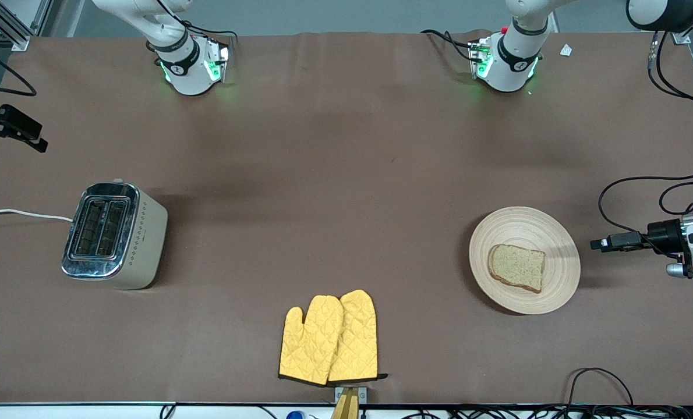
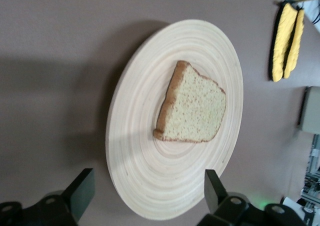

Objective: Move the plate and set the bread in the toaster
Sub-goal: 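Lower the left gripper and pinch the wooden plate rim, then slide the wooden plate with the left gripper toward the table middle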

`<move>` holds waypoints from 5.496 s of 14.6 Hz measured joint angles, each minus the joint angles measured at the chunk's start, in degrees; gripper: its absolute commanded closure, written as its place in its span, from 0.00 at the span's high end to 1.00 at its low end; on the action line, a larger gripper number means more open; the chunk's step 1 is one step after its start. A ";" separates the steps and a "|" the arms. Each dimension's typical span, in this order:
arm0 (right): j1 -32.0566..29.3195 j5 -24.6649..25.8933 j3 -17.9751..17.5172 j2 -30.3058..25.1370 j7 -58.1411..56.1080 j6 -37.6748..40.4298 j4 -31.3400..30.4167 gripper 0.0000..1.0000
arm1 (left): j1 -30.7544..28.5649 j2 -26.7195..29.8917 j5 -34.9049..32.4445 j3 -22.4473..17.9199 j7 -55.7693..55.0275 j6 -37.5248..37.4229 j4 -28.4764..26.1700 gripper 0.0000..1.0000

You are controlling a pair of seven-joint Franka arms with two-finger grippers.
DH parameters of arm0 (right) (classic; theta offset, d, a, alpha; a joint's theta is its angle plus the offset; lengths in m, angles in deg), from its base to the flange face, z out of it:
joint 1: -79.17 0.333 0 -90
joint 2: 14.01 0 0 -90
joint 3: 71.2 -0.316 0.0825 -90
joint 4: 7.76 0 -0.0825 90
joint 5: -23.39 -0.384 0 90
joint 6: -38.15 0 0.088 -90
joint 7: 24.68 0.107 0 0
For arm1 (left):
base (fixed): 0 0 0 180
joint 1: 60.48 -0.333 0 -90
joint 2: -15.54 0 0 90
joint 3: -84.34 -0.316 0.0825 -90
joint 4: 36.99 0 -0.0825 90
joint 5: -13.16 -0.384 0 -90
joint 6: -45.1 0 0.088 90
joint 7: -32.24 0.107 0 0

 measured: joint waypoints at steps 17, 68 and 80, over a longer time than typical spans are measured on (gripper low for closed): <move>0.00 0.00 0.02 0.00 0.00 0.00 -0.03 1.00 | -0.86 -8.49 10.79 0.12 1.81 -0.31 4.69 0.73; -0.01 0.00 0.11 0.00 0.01 0.00 -0.11 1.00 | 17.51 -6.48 17.40 36.87 4.69 36.74 -14.37 0.00; -0.01 0.00 0.17 -0.02 0.01 0.00 -0.09 1.00 | 19.16 -11.91 19.42 36.65 6.57 42.54 -14.41 0.34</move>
